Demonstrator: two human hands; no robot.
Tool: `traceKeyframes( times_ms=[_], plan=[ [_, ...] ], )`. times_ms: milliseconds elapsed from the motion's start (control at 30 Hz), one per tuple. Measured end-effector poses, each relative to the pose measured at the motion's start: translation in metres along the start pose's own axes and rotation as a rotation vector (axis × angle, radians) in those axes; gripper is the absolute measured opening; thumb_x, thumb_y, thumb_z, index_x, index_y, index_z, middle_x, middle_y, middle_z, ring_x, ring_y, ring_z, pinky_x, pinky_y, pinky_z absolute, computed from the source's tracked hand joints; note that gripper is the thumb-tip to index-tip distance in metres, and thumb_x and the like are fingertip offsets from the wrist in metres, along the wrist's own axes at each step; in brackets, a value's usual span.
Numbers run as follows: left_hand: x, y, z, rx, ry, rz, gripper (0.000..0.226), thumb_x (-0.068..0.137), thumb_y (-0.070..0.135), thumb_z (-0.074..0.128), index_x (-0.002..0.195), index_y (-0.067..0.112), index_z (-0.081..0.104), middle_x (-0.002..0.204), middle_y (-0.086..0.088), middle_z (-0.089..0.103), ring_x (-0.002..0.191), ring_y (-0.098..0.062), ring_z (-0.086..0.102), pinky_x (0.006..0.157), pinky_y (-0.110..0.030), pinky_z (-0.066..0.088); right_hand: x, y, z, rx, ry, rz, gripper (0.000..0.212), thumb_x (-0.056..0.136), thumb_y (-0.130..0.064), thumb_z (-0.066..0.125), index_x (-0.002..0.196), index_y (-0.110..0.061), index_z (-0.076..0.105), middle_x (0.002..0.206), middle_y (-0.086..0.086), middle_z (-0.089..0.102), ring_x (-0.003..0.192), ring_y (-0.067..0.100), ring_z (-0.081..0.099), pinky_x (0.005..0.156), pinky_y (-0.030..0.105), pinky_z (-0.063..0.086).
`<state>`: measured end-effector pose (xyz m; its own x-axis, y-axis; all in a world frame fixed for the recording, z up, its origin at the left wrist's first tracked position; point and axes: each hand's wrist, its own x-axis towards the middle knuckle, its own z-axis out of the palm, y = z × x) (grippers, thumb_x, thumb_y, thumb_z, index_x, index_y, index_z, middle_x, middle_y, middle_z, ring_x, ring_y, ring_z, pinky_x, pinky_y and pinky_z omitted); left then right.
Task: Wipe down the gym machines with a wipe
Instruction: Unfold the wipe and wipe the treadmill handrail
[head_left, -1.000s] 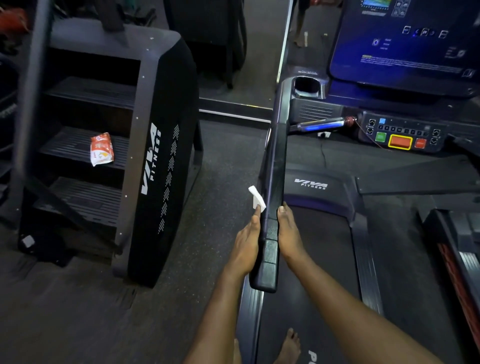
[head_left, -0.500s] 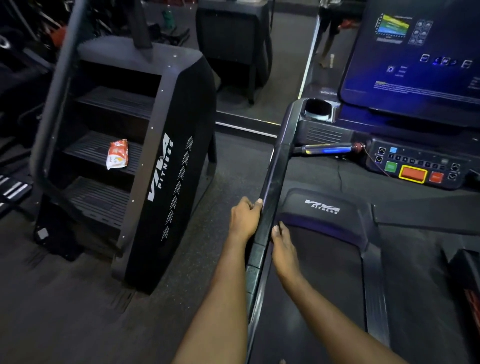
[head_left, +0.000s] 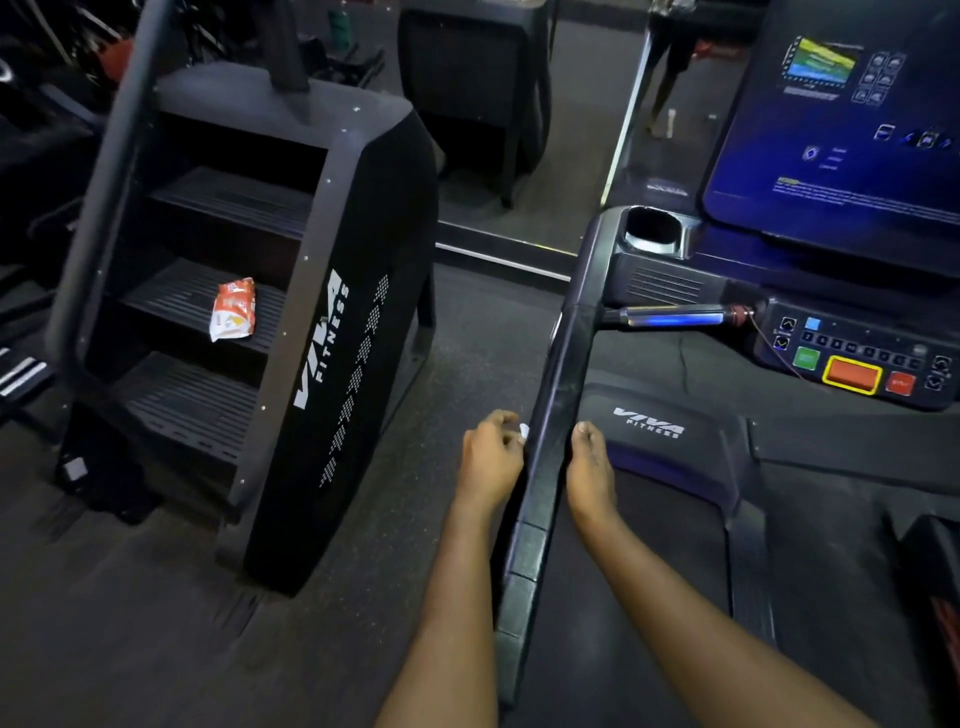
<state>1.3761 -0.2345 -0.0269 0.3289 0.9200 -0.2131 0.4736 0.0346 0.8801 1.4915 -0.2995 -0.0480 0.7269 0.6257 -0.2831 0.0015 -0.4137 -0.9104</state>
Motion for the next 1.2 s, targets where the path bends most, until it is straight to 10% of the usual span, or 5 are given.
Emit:
traceKeyframes(
  times_ms=[267, 433, 833, 1200],
  plan=[
    [0.010, 0.000, -0.006, 0.018, -0.028, 0.070, 0.025, 0.083, -0.008, 0.061, 0.093, 0.010, 0.075, 0.085, 0.001, 0.073, 0.077, -0.008, 0.067, 0.065, -0.007, 0.049, 0.007, -0.013, 0.015, 0.020, 0.094, 0.062, 0.045, 0.107, -0.046, 0.039, 0.139, -0.018, 0.055, 0.137, 0.009, 0.060, 0.129, 0.029, 0.052, 0.093, 0.028, 0.034],
    [0.010, -0.008, -0.016, -0.006, -0.020, 0.163, 0.025, 0.079, -0.008, 0.060, 0.078, 0.016, 0.064, 0.074, 0.007, 0.067, 0.071, -0.008, 0.064, 0.065, -0.024, 0.053, 0.005, -0.011, 0.019, 0.034, 0.094, 0.046, 0.041, 0.106, -0.047, 0.042, 0.127, -0.019, 0.063, 0.129, 0.003, 0.064, 0.123, 0.022, 0.056, 0.094, 0.028, 0.035],
    [-0.031, -0.047, 0.006, -0.199, 0.041, 0.279, 0.055, 0.081, -0.018, 0.043, 0.117, 0.014, 0.069, 0.111, 0.008, 0.068, 0.104, 0.002, 0.062, 0.094, -0.025, 0.052, 0.010, -0.002, 0.018, 0.002, 0.117, 0.007, 0.043, 0.103, -0.052, 0.045, 0.126, -0.020, 0.065, 0.125, 0.000, 0.068, 0.118, 0.019, 0.060, 0.104, 0.039, 0.044],
    [-0.034, -0.042, 0.009, -0.398, -0.396, 0.034, 0.047, 0.111, 0.037, 0.031, 0.158, 0.033, 0.027, 0.160, 0.025, 0.027, 0.144, 0.014, 0.022, 0.123, -0.021, 0.017, 0.008, -0.001, 0.021, -0.042, 0.127, -0.016, 0.080, 0.079, -0.080, 0.035, 0.119, -0.019, 0.067, 0.118, 0.003, 0.071, 0.114, 0.023, 0.064, 0.104, 0.047, 0.046]
  ],
)
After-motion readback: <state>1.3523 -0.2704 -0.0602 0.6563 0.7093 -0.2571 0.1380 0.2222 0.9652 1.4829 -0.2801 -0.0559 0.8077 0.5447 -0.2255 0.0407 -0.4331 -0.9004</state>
